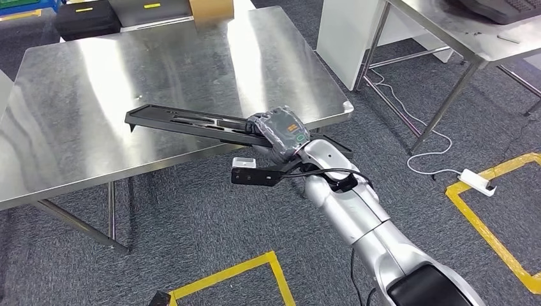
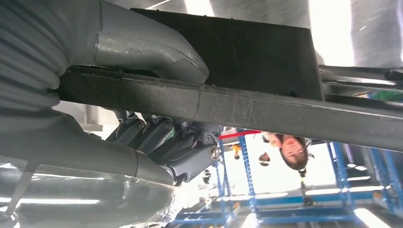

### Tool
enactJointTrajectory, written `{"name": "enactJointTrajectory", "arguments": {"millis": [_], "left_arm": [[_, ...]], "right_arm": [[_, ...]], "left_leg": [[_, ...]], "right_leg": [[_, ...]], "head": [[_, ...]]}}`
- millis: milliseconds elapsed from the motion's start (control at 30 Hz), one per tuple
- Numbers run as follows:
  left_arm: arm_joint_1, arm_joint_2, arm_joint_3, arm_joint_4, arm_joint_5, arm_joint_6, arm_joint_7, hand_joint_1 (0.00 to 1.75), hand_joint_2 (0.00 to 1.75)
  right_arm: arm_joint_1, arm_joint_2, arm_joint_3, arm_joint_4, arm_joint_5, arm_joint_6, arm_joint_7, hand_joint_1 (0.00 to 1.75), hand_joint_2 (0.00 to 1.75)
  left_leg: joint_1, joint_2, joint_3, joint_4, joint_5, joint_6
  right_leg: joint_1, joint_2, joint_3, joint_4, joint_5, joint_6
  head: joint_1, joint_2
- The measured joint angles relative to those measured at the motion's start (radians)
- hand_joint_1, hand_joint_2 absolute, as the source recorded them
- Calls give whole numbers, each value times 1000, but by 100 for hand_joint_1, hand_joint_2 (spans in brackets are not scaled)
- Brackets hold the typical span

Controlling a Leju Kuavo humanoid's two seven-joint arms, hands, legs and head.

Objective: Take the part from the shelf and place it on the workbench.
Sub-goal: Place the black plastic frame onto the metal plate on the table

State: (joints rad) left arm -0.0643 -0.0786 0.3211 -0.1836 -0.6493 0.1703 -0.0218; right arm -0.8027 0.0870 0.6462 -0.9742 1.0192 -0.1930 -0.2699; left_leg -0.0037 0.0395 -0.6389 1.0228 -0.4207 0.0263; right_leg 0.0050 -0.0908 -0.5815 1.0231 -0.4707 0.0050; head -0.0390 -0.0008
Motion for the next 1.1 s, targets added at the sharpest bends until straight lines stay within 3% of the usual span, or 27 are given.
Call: {"name": "enactJointTrajectory", "arguments": {"millis": [67, 133, 200, 233, 267, 367, 433, 500, 533, 600, 667, 700, 733, 767, 800, 867, 900, 967, 1033, 1100], "left_arm": [[-1, 0, 4, 0, 0, 0, -4, 0, 175], [-5, -1, 5, -1, -1, -4, -10, 0, 175], [-7, -1, 6, -2, -5, -10, -22, 0, 175], [-7, -2, 6, -3, -3, -16, -38, 0, 175], [-7, -4, 9, -3, 3, -26, -67, 0, 175], [-10, -10, 29, -8, 35, -58, -213, 0, 175], [-13, -12, 41, -10, 44, -64, -282, 0, 175], [-14, -14, 50, -11, 45, -63, -316, 0, 175], [-14, -15, 53, -12, 44, -58, -330, 0, 175], [-15, -16, 57, -12, 38, -40, -359, 0, 175], [-20, -20, 57, -12, 31, -26, -379, 0, 175], [-22, -21, 58, -12, 28, -25, -382, 0, 175], [-23, -23, 59, -12, 25, -28, -381, 0, 175], [-23, -23, 61, -12, 23, -34, -376, 0, 175], [-23, -24, 63, -12, 22, -41, -370, 0, 175], [-23, -24, 68, -12, 23, -59, -358, 0, 175], [-24, -23, 71, -12, 25, -70, -352, 0, 175], [-26, -23, 74, -12, 27, -88, -343, 0, 175], [-26, -24, 75, -12, 26, -97, -340, 0, 175], [-28, -24, 77, -13, 25, -99, -337, 0, 175]], "right_arm": [[-2, 7, 1, 4, 1, 2, -2, 171, 175], [-5, 8, 2, 9, 3, 6, -4, 171, 175], [-3, 6, 5, 18, 7, 11, -6, 171, 175], [0, 6, 8, 22, 10, 13, -6, 171, 175], [2, 6, 10, 25, 13, 14, -6, 171, 175], [4, 4, 16, 25, 21, 14, -6, 171, 175], [6, 1, 18, 23, 25, 16, -5, 171, 175], [8, -2, 19, 21, 29, 17, -3, 171, 175], [8, -2, 19, 21, 32, 17, -3, 171, 175], [6, -2, 20, 20, 36, 18, -3, 171, 175], [5, -5, 21, 21, 40, 18, -7, 171, 175], [6, -7, 22, 23, 41, 18, -9, 171, 175], [6, -9, 22, 26, 42, 18, -12, 171, 175], [6, -10, 22, 29, 41, 17, -14, 171, 175], [6, -11, 22, 31, 41, 17, -15, 171, 175], [0, -11, 22, 33, 41, 17, -17, 171, 175], [-4, -11, 23, 35, 44, 17, -17, 171, 175], [-13, -11, 23, 41, 48, 16, -18, 171, 175], [-16, -12, 24, 46, 50, 16, -18, 171, 175], [-21, -13, 25, 49, 49, 16, -19, 171, 175]], "left_leg": [[6, -17, 8, -13, 8, 13], [10, -36, 13, -20, 14, 22], [11, -61, 12, -20, 15, 24], [11, -74, 12, -20, 15, 24], [11, -86, 13, -19, 15, 23], [11, -120, 10, -11, 11, 15], [10, -136, 4, -5, 8, 5], [13, -146, -1, -6, 10, -7], [15, -140, -5, -2, 7, -13], [15, -102, -27, 44, -23, -24], [18, -59, -85, 164, -84, -33], [20, -51, -117, 228, -109, -37], [22, -47, -140, 270, -119, -40], [23, -44, -143, 274, -109, -40], [24, -42, -125, 236, -83, -39], [22, -32, -51, 99, -22, -32], [19, -27, -23, 44, -6, -27], [13, -25, -2, -1, -8, -14], [14, -33, 6, -9, -15, 6], [16, -40, 24, -15, -19, 23]], "right_leg": [[-1, 23, -9, 25, -17, 6], [-6, 66, -54, 126, -63, 4], [-10, 82, -119, 256, -107, 4], [-11, 83, -138, 286, -110, 9], [-13, 85, -138, 275, -97, 16], [-22, 115, -56, 81, -10, 38], [-25, 133, -24, 7, 19, 35], [-24, 122, -23, 3, 23, 22], [-25, 117, -22, 1, 26, 16], [-30, 105, -20, -3, 29, 3], [-29, 93, -17, -4, 27, -5], [-28, 86, -17, -3, 25, -6], [-27, 80, -16, -3, 25, -7], [-27, 75, -16, -3, 24, -8], [-26, 72, -15, -3, 23, -8], [-23, 68, -12, -3, 21, -5], [-20, 67, -12, -3, 18, -2], [-13, 64, -9, -1, 18, 10], [-13, 62, -6, 7, 19, 25], [-14, 69, -27, 54, 0, 31]], "head": [[1, 0], [5, 0], [7, 0], [7, 0], [7, 0], [9, 0], [9, 0], [10, 0], [10, 0], [3, 0], [-4, 0], [-5, 0], [-5, 0], [-5, 0], [-5, 0], [-5, 0], [-4, 0], [-3, 0], [-2, 0], [1, 0]]}}
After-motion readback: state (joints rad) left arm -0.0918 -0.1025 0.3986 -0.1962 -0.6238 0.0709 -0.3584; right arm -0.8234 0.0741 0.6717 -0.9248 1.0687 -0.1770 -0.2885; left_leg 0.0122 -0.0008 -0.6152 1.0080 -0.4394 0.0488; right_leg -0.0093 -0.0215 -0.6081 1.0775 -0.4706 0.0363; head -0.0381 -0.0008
